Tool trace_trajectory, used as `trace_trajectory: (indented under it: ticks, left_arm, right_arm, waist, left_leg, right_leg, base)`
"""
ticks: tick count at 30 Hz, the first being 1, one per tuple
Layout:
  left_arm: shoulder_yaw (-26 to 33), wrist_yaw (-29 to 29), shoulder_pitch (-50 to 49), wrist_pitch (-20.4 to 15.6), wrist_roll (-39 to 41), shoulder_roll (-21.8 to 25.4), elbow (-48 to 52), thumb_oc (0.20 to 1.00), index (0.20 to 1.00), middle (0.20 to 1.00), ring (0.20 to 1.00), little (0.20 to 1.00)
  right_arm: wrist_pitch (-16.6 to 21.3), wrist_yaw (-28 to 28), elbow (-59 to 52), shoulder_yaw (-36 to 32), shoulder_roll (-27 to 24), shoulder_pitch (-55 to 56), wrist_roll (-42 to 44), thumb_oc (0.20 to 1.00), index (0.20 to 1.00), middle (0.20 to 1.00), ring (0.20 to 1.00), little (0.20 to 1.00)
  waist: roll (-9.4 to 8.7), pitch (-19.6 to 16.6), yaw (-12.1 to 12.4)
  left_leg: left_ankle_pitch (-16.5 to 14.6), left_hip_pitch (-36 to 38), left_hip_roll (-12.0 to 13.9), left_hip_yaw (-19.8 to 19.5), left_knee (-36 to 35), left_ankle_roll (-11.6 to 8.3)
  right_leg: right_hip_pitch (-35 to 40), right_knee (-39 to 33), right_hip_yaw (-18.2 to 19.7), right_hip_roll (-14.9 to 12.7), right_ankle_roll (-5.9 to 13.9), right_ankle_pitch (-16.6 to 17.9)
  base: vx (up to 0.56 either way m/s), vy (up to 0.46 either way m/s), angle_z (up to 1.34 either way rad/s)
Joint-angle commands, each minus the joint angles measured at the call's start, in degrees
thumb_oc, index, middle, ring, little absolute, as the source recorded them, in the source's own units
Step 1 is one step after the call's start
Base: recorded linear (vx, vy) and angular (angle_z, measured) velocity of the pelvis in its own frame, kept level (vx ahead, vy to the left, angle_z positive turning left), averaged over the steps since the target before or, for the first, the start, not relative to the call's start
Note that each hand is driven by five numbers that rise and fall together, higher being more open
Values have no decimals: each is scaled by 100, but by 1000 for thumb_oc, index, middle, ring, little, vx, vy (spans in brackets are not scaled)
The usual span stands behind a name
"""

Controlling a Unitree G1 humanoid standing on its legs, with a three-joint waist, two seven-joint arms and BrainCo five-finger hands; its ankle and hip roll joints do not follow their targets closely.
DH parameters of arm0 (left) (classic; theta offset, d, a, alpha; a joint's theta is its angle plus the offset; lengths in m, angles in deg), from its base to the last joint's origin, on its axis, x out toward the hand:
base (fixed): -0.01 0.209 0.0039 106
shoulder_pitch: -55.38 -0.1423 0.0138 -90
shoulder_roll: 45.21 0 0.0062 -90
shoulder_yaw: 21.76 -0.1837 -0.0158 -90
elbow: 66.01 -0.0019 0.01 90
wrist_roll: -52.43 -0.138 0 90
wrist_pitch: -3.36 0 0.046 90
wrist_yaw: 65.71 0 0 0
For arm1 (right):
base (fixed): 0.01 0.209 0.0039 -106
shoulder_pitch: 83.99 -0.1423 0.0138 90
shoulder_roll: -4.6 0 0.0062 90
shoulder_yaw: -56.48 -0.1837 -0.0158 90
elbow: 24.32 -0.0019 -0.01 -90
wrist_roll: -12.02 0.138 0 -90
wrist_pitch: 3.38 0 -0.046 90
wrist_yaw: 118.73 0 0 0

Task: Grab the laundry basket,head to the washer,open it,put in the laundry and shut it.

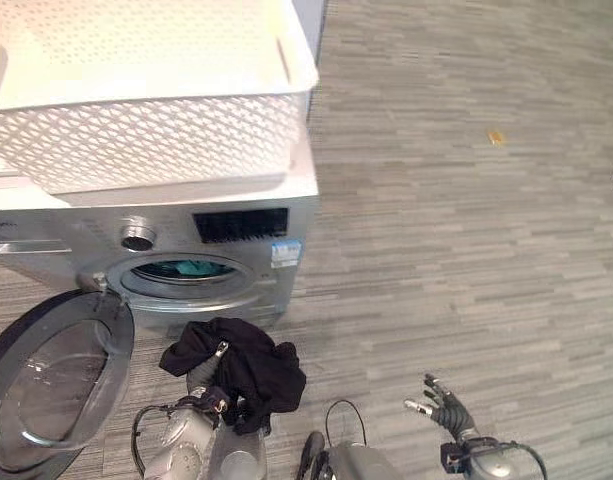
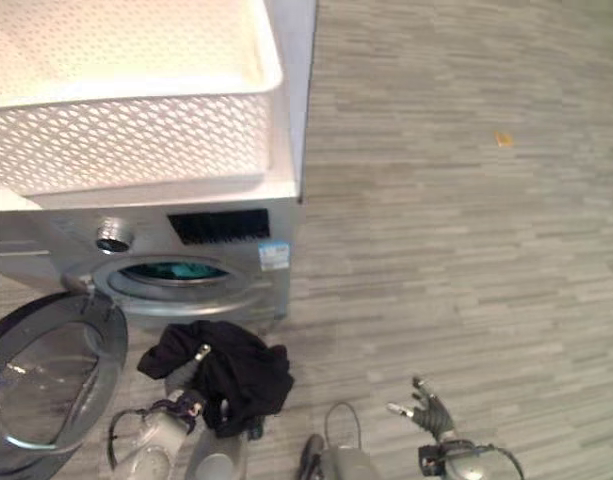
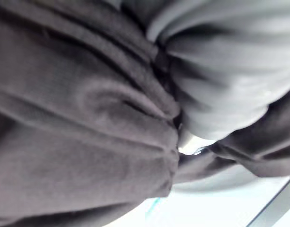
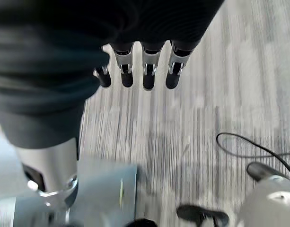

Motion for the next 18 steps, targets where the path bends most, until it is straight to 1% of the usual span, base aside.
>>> trace_trajectory:
  ticks: [1,2,3,4,5,6,7,8,10,11,12,13,14,15,16,17,18]
  left_arm:
    - [110,-176,-16,-281,-205,175,669,200,200,200,200,200]
    - [110,-176,-16,-281,-205,175,669,200,200,200,200,200]
    - [99,-166,-5,-293,-236,164,693,200,200,200,200,200]
    - [99,-166,-5,-293,-237,164,693,200,200,200,200,200]
    - [69,-192,-15,-283,-304,184,744,200,200,200,200,200]
    - [50,-205,-24,-276,-333,199,766,200,200,200,200,200]
    - [20,-229,-39,-265,-381,222,785,200,200,200,200,200]
    - [8,-243,-67,-261,-426,245,804,200,200,200,200,200]
    - [-8,-270,-111,-247,-485,292,819,200,200,200,200,200]
    - [-15,-285,-137,-230,-539,320,832,200,200,200,200,200]
    - [-20,-296,-154,-211,-584,335,851,200,200,200,200,200]
    - [-61,-311,-123,-207,-672,367,827,200,200,200,200,200]
    - [-85,-314,-91,-231,-710,369,791,200,200,200,200,200]
    - [-71,-323,-68,-246,-730,368,754,200,200,200,200,200]
    - [-49,-328,-43,-260,-743,363,717,200,200,200,200,200]
    - [-49,-329,-43,-260,-743,363,716,200,200,200,200,200]
    - [-39,-336,-45,-268,-722,364,705,200,200,200,200,200]
  right_arm:
    - [97,72,-198,-176,-196,144,-194,1000,1000,1000,1000,1000]
    - [97,71,-198,-176,-196,144,-194,1000,1000,1000,1000,1000]
    - [104,42,-121,-223,-199,118,-214,1000,1000,1000,1000,1000]
    - [104,42,-120,-223,-199,118,-214,1000,1000,1000,1000,1000]
    - [94,9,-92,-268,-225,60,-293,1000,1000,1000,1000,1000]
    - [97,8,-72,-280,-225,43,-309,1000,1000,1000,1000,1000]
    - [102,7,-70,-295,-226,33,-308,1000,1000,1000,1000,1000]
    - [106,4,-52,-304,-220,11,-313,1000,1000,1000,1000,1000]
    - [112,-3,22,-274,-214,-50,-320,1000,1000,1000,1000,1000]
    - [124,0,31,-239,-217,-99,-316,1000,1000,1000,1000,1000]
    - [121,12,6,-219,-209,-122,-305,1000,1000,1000,1000,1000]
    - [134,25,47,-178,-216,-163,-287,1000,1000,1000,1000,1000]
    - [141,63,55,-127,-200,-182,-258,1000,1000,1000,1000,1000]
    - [146,100,23,-72,-200,-195,-264,1000,1000,1000,1000,1000]
    - [155,140,-32,-21,-211,-186,-281,1000,1000,1000,1000,1000]
    - [155,140,-33,-20,-211,-186,-281,1000,1000,1000,1000,1000]
    - [171,160,-131,20,-250,-112,-297,1000,1000,1000,1000,1000]
  waist:
    - [-140,-27,159]
    - [-140,-27,159]
    - [-169,-67,185]
    - [-170,-69,184]
    - [-163,-137,199]
    - [-156,-167,200]
    - [-137,-196,196]
    - [-98,-229,191]
    - [-18,-253,187]
    - [57,-261,182]
    - [120,-256,146]
    - [185,-257,80]
    - [226,-249,-5]
    - [296,-195,-74]
    - [334,-155,-102]
    - [333,-150,-109]
    - [388,-42,-198]
  left_leg:
    - [-344,-291,419,-157,770,-483]
    - [-344,-291,418,-157,770,-483]
    - [-363,-325,313,-162,740,-450]
    - [-363,-326,311,-162,737,-448]
    - [-388,-305,182,-186,639,-392]
    - [-400,-259,103,-205,563,-350]
    - [-421,-204,12,-219,490,-300]
    - [-418,-99,-77,-240,354,-250]
    - [-416,105,-214,-270,120,-156]
    - [-388,213,-279,-319,-12,-100]
    - [-395,297,-326,-396,-127,-48]
    - [-238,328,-332,-412,-268,11]
    - [-193,432,-385,-474,-409,4]
    - [-166,566,-391,-501,-543,-17]
    - [-157,680,-365,-487,-616,-47]
    - [-156,684,-369,-493,-616,-48]
    - [-186,872,-357,-589,-615,-80]
  right_leg:
    - [489,-764,-239,-400,545,1441]
    - [489,-765,-239,-400,545,1441]
    - [481,-777,-254,-460,616,1657]
    - [480,-778,-254,-462,618,1659]
    - [457,-723,-275,-549,674,1864]
    - [435,-660,-264,-607,700,1997]
    - [397,-538,-252,-694,743,2204]
    - [338,-374,-261,-807,772,2461]
    - [214,-121,-309,-993,810,2840]
    - [104,99,-271,-1001,803,2916]
    - [14,304,-138,-864,778,2825]
    - [-213,411,130,-530,640,2687]
    - [-458,430,345,-226,551,2345]
    - [-841,491,337,1,454,1956]
    - [-1010,430,105,58,404,1615]
    - [-1006,437,99,53,403,1609]
    - [-1330,337,-32,119,304,1483]
  base:
    - [29,81,16]
    - [43,121,9]
    - [30,87,2]
    - [72,182,7]
    - [68,143,24]
    - [95,204,29]
    - [87,184,28]
    - [86,202,17]
    - [78,204,24]
    - [83,194,16]
    - [43,147,6]
    - [32,107,4]
    - [3,109,20]
    - [33,120,33]
    - [9,85,42]
    - [63,36,44]
    - [105,-1,28]
